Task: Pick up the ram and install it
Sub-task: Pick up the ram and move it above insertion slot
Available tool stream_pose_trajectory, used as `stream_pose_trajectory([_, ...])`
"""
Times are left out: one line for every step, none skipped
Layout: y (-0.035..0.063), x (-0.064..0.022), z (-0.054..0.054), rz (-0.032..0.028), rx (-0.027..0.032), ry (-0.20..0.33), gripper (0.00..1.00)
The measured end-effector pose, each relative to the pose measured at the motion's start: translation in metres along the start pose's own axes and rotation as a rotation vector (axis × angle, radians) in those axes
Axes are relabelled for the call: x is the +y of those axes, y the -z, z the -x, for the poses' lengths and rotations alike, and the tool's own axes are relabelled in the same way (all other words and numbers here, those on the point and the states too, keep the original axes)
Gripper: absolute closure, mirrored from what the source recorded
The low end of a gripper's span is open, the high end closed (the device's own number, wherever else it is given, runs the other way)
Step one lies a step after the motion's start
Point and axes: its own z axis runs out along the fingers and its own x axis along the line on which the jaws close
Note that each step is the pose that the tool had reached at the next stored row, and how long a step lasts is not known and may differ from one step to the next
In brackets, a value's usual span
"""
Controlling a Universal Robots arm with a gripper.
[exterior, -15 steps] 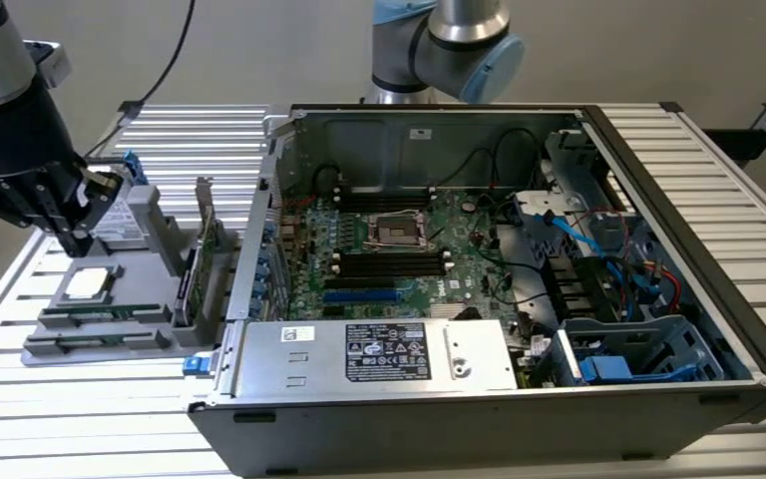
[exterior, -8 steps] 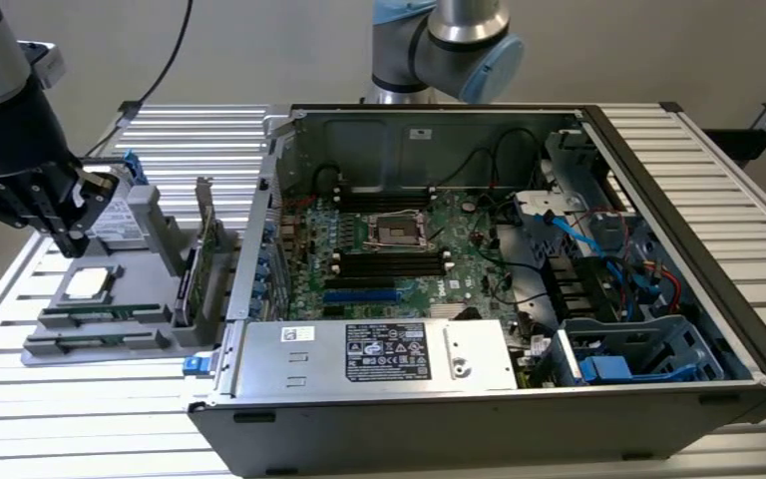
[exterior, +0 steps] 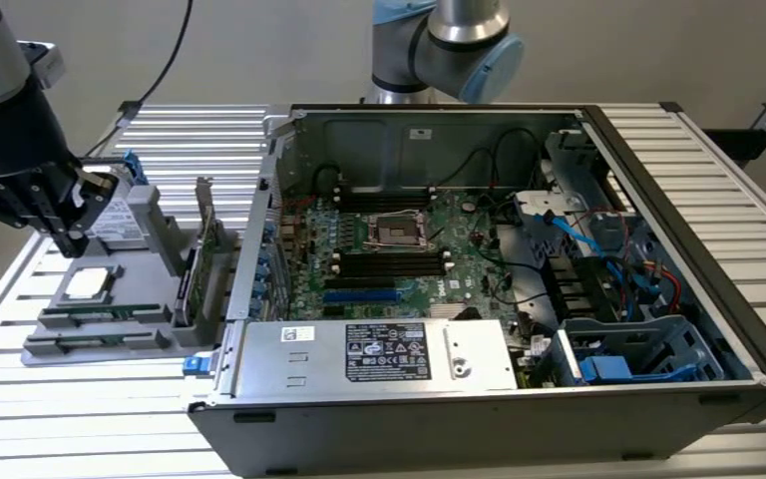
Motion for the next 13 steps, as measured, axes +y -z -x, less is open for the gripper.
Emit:
stream_pose_trajectory([-0.0001, 0.0, -0.0002, 0.0, -0.0001, 0.0, 0.9])
stream_pose_trajectory([-0.0001, 0.0, -0.0004, 0.0, -0.0002, 0.001, 0.9])
stream_pose_trajectory([-0.0003, 0.0, -0.0008, -0.0008, 0.0002, 0.009, 0.9])
stream_pose_trajectory([-0.0005, 0.0, -0.0007, -0.0023, 0.0009, 0.028, 0.9])
stream_pose_trajectory([-0.0006, -0.0001, -0.0007, -0.004, 0.0018, 0.046, 0.9])
stream_pose_trajectory([-0.0008, -0.0001, -0.0007, -0.0056, 0.0026, 0.064, 0.9])
stream_pose_trajectory([-0.001, 0.0, -0.0007, -0.0072, 0.0033, 0.082, 0.9])
stream_pose_trajectory([-0.0012, -0.0001, -0.0007, -0.0088, 0.0041, 0.1, 0.9])
stream_pose_trajectory([-0.0013, -0.0001, -0.0007, -0.0103, 0.0049, 0.117, 0.9])
stream_pose_trajectory([-0.0016, -0.0001, -0.0007, -0.0118, 0.0056, 0.136, 0.9])
stream_pose_trajectory([-0.0018, -0.0001, -0.0006, -0.0133, 0.0065, 0.154, 0.9])
stream_pose_trajectory([-0.002, -0.0001, -0.0006, -0.0147, 0.0072, 0.172, 0.9])
stream_pose_trajectory([-0.0022, -0.0001, -0.0006, -0.0161, 0.0081, 0.191, 0.9])
